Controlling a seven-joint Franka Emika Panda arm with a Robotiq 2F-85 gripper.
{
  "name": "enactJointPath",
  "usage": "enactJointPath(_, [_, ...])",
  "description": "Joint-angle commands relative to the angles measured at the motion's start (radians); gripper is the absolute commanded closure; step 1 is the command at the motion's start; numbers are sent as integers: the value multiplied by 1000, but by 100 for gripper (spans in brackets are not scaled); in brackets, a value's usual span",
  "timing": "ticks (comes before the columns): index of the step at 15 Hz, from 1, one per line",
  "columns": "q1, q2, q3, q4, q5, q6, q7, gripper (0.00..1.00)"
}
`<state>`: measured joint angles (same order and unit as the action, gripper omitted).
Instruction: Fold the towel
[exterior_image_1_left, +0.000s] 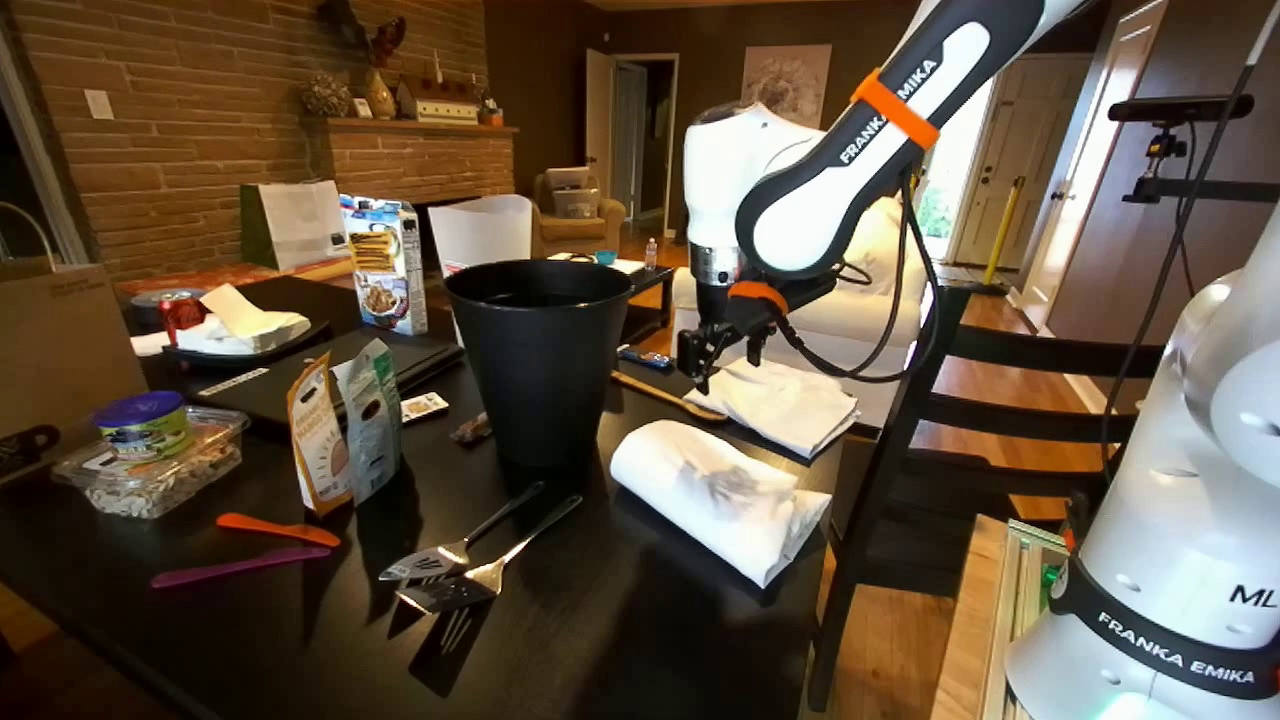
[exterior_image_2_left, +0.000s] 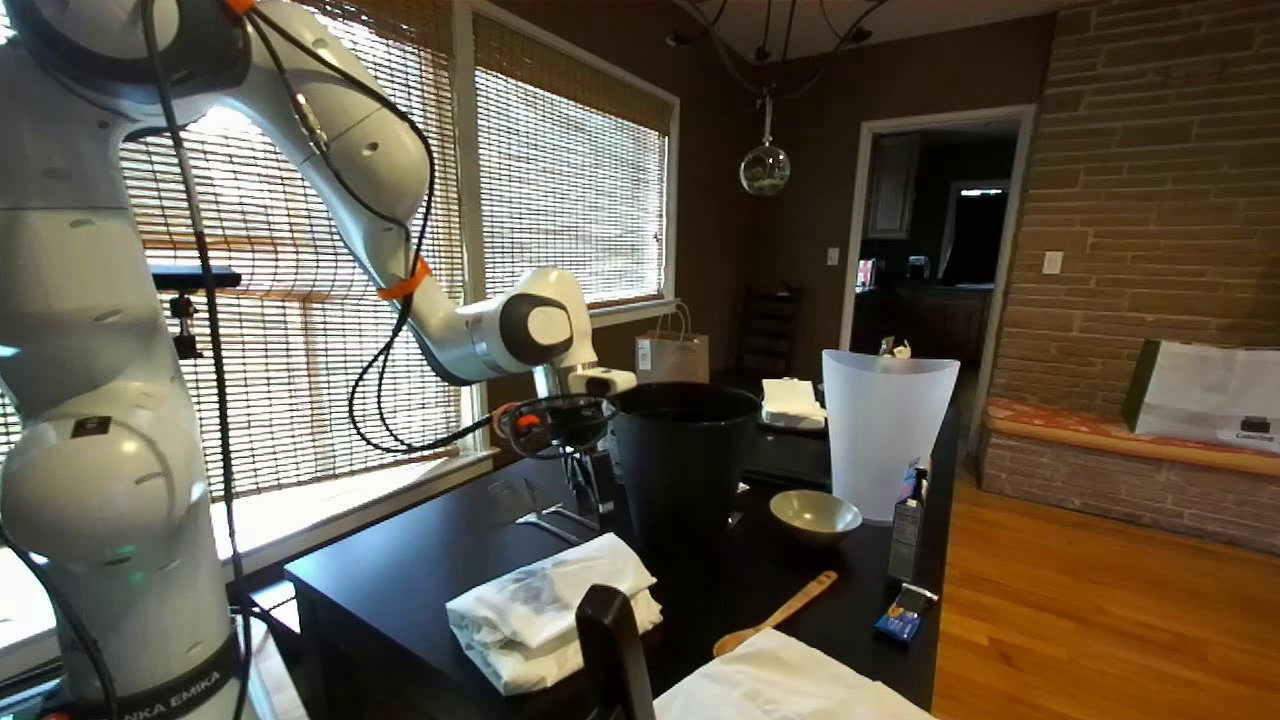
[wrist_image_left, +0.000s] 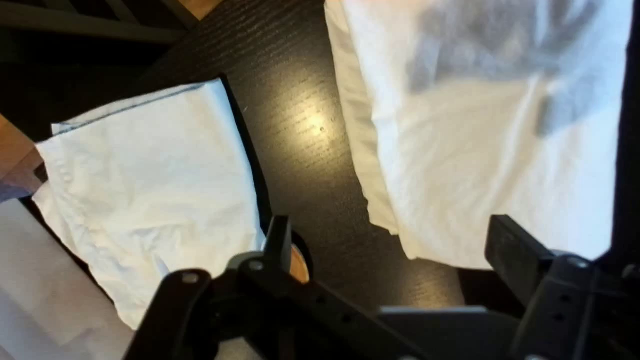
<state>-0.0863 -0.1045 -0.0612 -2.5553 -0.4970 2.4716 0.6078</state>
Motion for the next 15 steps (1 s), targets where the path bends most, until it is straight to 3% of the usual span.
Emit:
enactJointPath(1, [4,-101,41,7,42,-32,7,0])
enactJointPath(9, [-16,-253,158,17,25,-185,105,0])
enactJointPath(15, [-13,-254,166,28,37,-207,105,0])
